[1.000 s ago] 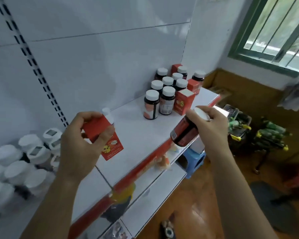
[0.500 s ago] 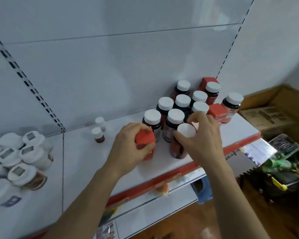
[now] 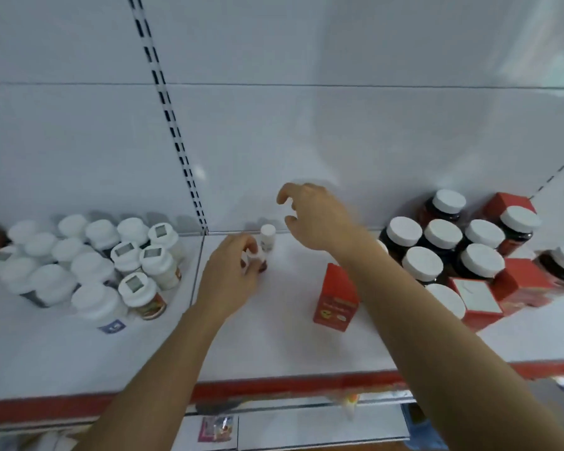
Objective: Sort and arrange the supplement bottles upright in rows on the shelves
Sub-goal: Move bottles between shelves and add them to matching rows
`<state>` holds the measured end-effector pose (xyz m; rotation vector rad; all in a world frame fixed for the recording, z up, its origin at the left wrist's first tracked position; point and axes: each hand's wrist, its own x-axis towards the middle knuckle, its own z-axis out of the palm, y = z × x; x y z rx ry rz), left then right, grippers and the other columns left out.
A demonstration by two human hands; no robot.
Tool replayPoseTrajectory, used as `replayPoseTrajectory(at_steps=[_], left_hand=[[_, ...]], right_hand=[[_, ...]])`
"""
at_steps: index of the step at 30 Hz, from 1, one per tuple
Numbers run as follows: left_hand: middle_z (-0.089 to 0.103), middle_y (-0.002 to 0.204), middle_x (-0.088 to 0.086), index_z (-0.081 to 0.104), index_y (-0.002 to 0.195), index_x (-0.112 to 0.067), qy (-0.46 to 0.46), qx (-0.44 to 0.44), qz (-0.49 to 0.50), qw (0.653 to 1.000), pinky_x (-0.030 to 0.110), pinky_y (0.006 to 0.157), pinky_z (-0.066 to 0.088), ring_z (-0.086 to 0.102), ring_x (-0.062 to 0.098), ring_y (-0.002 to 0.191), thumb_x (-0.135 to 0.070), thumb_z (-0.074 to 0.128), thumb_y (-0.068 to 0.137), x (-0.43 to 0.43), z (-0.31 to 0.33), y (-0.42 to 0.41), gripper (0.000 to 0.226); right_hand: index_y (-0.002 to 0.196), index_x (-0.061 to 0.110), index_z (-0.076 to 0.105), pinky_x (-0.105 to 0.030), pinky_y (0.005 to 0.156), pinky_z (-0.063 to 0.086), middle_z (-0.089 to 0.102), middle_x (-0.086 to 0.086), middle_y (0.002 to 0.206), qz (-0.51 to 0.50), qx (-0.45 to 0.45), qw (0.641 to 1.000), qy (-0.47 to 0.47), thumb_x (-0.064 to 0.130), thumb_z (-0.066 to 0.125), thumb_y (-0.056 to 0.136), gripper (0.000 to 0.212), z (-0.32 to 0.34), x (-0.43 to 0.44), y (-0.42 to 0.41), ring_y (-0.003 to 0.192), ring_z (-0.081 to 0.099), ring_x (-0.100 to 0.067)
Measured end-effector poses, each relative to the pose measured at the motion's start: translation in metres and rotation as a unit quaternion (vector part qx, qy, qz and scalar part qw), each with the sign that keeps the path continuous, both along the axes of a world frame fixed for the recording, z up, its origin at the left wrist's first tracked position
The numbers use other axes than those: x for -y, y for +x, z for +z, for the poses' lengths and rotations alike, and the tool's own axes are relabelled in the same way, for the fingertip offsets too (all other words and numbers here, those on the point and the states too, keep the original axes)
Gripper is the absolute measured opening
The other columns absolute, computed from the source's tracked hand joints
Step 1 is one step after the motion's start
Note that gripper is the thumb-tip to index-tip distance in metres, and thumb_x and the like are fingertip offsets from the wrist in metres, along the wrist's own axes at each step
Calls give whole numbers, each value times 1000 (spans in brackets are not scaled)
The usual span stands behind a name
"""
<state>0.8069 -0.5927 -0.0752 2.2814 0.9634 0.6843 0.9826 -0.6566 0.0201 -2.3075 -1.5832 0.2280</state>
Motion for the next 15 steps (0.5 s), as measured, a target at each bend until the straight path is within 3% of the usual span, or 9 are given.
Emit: replayPoseTrajectory(at_steps=[3, 8, 10, 13, 15], left_hand=[[54, 91, -12, 49, 94, -27, 4, 39, 29, 999, 24, 63, 39, 57, 5, 77, -19, 69, 91, 7, 11, -26, 22], [64, 100, -18, 56, 104, -35, -57, 201, 96, 973, 18, 71, 48, 62, 7, 90, -15, 65, 95, 19, 55, -88, 23], [65, 98, -16, 59, 104, -29, -77, 280, 101, 952, 20, 67, 51, 64, 6, 85, -11, 62, 94, 20, 73, -110, 21], [67, 93, -7, 60, 104, -12, -103, 375, 108, 915, 19, 69, 53, 66, 5, 81, -5, 58, 92, 12, 89, -144, 14], [68, 96, -4, 62, 102, -16, -110, 414, 134, 894, 33, 78, 57, 69, 20, 89, -12, 57, 90, 0, 91, -175, 14]], right_hand=[[139, 26, 51, -41, 102, 45, 51, -7, 139, 95, 29, 986, -137, 17, 62, 95, 46, -20, -40, -7, 126, 51, -29], [97, 28, 60, -32, 84, 47, 57, -3, 121, 153, 24, 969, -191, 17, 73, 89, 19, -36, -62, -7, 109, 55, -24], [96, 28, 61, -27, 80, 46, 58, 1, 114, 153, 11, 975, -162, 17, 70, 89, 15, -26, -61, -14, 105, 57, -22], [98, 26, 65, -14, 63, 40, 61, 2, 105, 103, -71, 992, -19, 15, 63, 92, 13, -8, -51, -45, 88, 56, -14], [104, 24, 66, -19, 61, 39, 61, 3, 97, 66, -130, 986, 83, 15, 61, 95, 14, 0, -43, -82, 75, 54, -9]])
